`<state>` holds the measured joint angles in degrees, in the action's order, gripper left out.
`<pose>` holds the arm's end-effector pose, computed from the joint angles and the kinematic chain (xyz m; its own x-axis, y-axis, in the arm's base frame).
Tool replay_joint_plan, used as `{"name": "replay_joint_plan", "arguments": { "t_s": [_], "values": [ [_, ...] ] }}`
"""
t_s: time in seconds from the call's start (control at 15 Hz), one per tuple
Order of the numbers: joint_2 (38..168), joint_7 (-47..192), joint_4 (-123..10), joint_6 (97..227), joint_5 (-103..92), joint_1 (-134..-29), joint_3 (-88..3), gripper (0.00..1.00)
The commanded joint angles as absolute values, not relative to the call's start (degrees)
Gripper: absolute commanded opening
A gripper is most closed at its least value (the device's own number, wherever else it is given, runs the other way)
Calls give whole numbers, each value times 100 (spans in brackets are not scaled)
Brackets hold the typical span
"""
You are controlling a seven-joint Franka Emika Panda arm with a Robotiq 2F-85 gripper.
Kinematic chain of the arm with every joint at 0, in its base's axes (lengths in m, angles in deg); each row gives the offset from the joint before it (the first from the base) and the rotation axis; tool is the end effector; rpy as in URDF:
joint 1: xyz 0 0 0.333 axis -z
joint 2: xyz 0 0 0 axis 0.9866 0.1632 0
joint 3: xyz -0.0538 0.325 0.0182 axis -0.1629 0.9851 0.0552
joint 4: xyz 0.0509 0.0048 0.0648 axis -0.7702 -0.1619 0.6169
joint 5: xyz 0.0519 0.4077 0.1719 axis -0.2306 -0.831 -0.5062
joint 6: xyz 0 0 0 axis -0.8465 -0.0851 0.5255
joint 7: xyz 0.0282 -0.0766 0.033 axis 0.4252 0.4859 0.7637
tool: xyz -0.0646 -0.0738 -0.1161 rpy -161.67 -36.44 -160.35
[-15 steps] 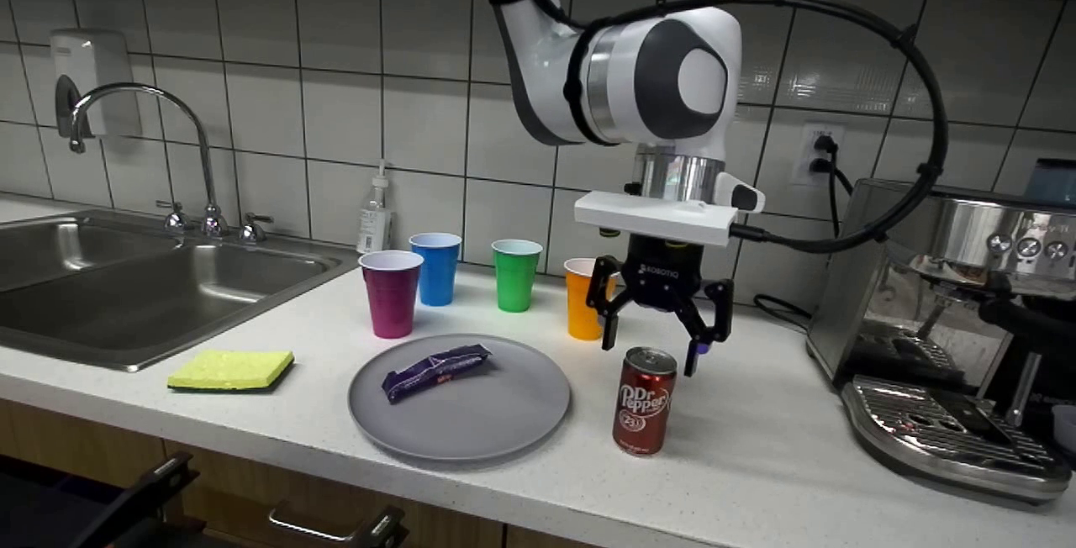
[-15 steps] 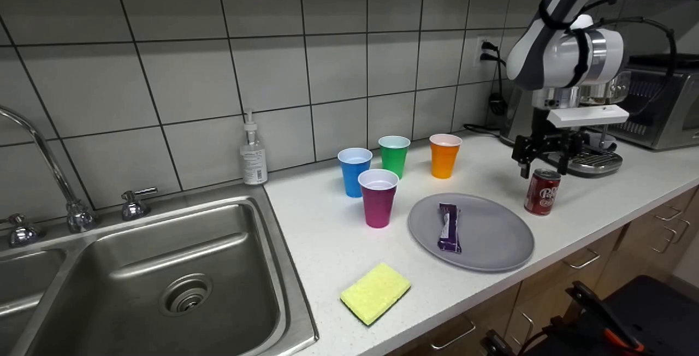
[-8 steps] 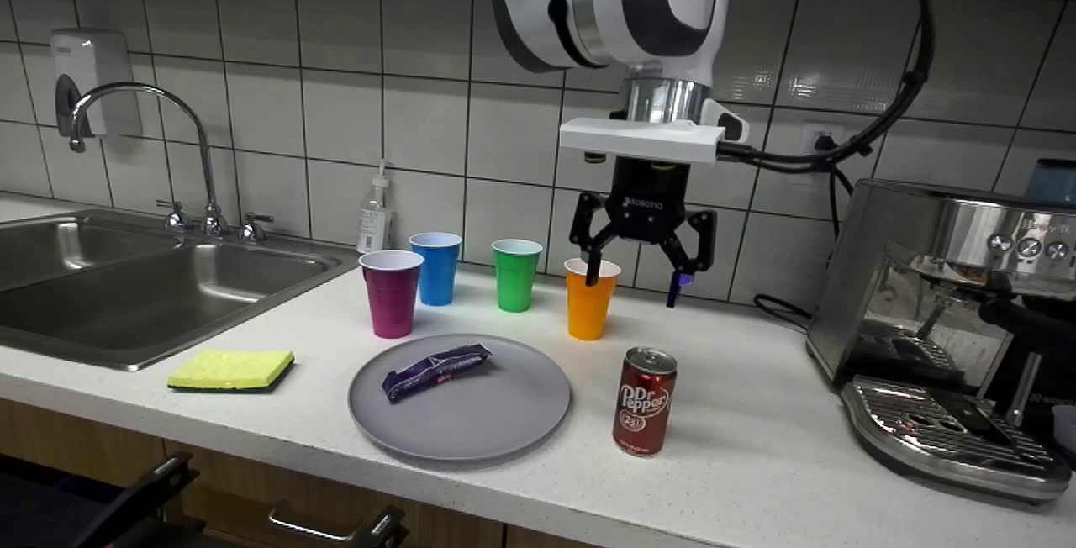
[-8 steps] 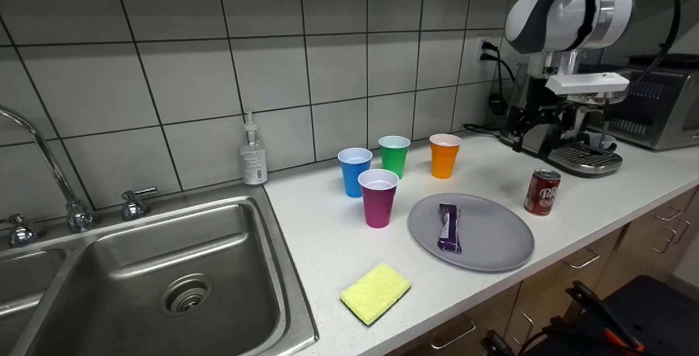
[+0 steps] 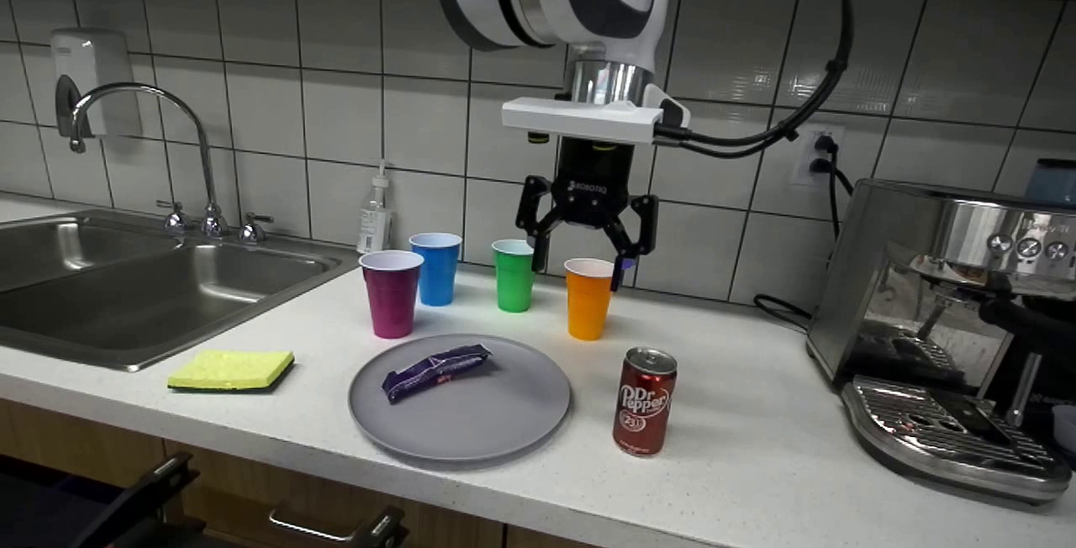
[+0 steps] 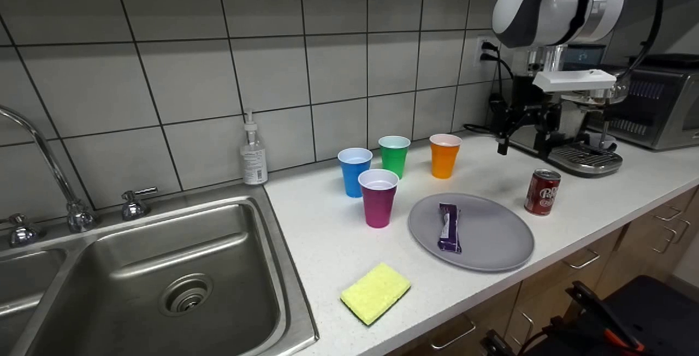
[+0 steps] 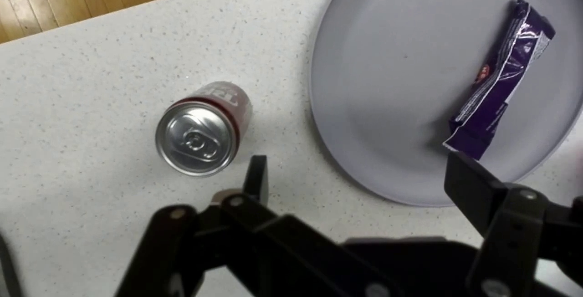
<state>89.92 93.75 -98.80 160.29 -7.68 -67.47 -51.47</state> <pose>0.4735 -0.2374 0.2304 0.9813 -0.1719 -0.0860 -0.1731 -0.9849 -0.0065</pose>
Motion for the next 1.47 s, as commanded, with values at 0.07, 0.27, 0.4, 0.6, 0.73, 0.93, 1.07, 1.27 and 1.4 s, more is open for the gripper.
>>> {"name": "replay_joint_plan", "arguments": {
  "t_s": [0.07, 0.27, 0.4, 0.6, 0.73, 0.93, 1.07, 1.27, 1.4],
  "values": [
    [8813, 8857, -10335, 16235, -732, -6935, -4967, 100],
    [8844, 8434, -10546, 16494, -641, -7092, -4861, 100],
    [8860, 8143, -10695, 16740, -582, -7186, -4794, 100],
    [8920, 7687, -10878, 17071, -443, -7327, -4713, 100],
    [8961, 7400, -10960, 17217, -326, -7407, -4661, 100],
    [9073, 7033, -11010, 17329, -225, -7537, -4577, 100],
    [9159, 6901, -10986, 17320, -271, -7605, -4519, 100],
    [9351, 6709, -10937, 17386, -317, -7693, -4475, 100],
    [9483, 6562, -10917, 17473, -318, -7747, -4469, 100]
  ]
}}
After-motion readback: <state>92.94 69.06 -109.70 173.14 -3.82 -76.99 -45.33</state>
